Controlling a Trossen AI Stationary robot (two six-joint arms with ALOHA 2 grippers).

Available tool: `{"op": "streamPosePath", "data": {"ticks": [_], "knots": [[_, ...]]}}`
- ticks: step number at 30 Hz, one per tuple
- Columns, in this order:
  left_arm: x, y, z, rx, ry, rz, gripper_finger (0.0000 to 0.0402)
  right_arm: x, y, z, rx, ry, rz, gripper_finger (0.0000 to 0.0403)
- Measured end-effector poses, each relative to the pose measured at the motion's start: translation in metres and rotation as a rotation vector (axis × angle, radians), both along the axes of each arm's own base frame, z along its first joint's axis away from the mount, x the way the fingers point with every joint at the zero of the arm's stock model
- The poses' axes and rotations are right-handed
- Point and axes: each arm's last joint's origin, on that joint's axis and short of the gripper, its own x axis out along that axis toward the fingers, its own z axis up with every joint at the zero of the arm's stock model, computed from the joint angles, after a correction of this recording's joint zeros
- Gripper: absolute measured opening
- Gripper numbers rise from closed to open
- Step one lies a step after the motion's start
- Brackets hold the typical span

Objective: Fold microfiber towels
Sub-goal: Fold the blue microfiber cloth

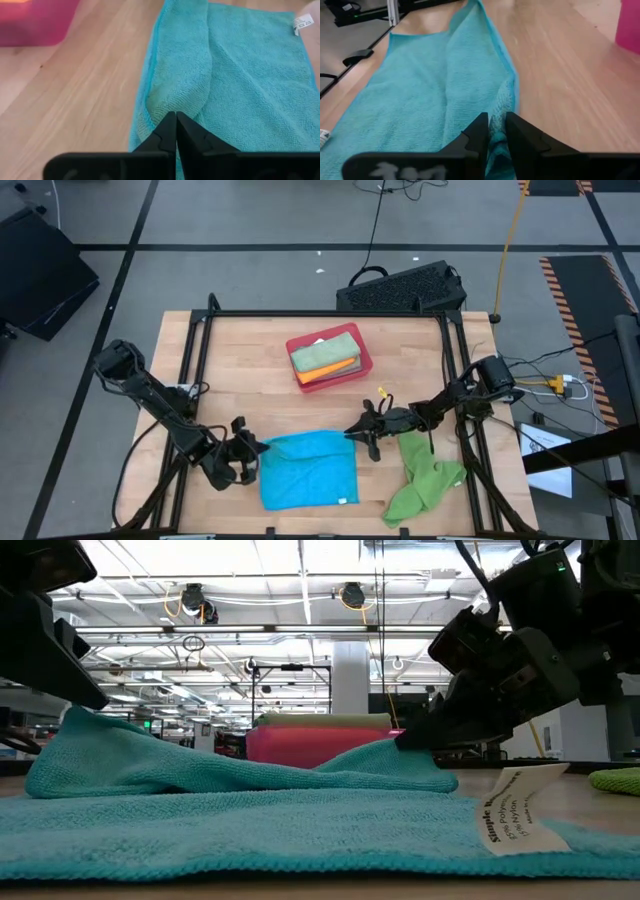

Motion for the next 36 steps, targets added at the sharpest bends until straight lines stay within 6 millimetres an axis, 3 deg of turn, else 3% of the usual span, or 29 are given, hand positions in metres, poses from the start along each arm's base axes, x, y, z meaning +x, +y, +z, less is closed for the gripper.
{"op": "streamPosePath", "data": {"ticks": [6,16,20,24,31,36], "knots": [[-0.001,0.001,-0.001,-0.019,0.017,0.011,0.0033,0.000,0.000,0.001,0.004,-0.010,0.004,0.0061],[-0.004,0.008,-0.004,0.013,0.029,0.100,0.0226,0.000,0.000,0.001,-0.009,-0.013,0.009,0.0061],[-0.005,0.012,-0.011,-0.056,0.049,0.117,0.0261,0.000,0.000,0.001,-0.005,-0.012,0.006,0.0062],[-0.004,0.012,-0.014,-0.068,0.055,0.112,0.0220,0.000,0.000,0.002,-0.016,-0.017,-0.010,0.0062],[0.000,0.008,-0.012,-0.012,0.014,0.030,0.0023,-0.001,0.000,0.017,-0.034,-0.035,-0.004,0.0078],[0.005,0.001,-0.003,0.030,-0.075,-0.043,0.0019,-0.012,0.005,0.028,-0.055,0.048,0.047,0.0117]]}}
